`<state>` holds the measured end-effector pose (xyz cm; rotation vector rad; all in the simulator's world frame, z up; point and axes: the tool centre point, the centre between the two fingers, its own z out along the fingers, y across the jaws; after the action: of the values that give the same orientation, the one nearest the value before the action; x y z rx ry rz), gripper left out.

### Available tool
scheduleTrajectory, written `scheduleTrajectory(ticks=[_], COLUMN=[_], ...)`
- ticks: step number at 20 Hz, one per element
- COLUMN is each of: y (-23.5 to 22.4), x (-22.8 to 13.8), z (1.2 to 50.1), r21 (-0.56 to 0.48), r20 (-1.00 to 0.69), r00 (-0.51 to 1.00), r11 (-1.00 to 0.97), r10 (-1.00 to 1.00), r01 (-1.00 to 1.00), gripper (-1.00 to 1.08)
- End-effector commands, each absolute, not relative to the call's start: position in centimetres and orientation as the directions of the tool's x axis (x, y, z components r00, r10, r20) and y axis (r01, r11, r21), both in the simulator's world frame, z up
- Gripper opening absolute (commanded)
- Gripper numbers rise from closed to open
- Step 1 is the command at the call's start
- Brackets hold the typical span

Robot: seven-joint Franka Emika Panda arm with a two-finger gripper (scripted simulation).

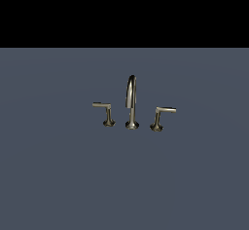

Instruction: Turn on the faucet by rotating a designated handle.

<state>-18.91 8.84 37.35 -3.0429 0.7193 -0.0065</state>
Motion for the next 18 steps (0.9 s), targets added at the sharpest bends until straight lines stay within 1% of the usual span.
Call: scheduleTrajectory(ticks=[1, 18], y=[9.6, 12.9], x=[-18.0, -11.2], z=[36.1, 28.1], r21=[-0.016, -0.017], r20=[0.000, -0.007], r00=[0.867, 0.640], r11=[-0.867, -0.640], r10=[-0.498, -0.768], r01=[-0.498, -0.768], gripper=[-1.00, -1.00])
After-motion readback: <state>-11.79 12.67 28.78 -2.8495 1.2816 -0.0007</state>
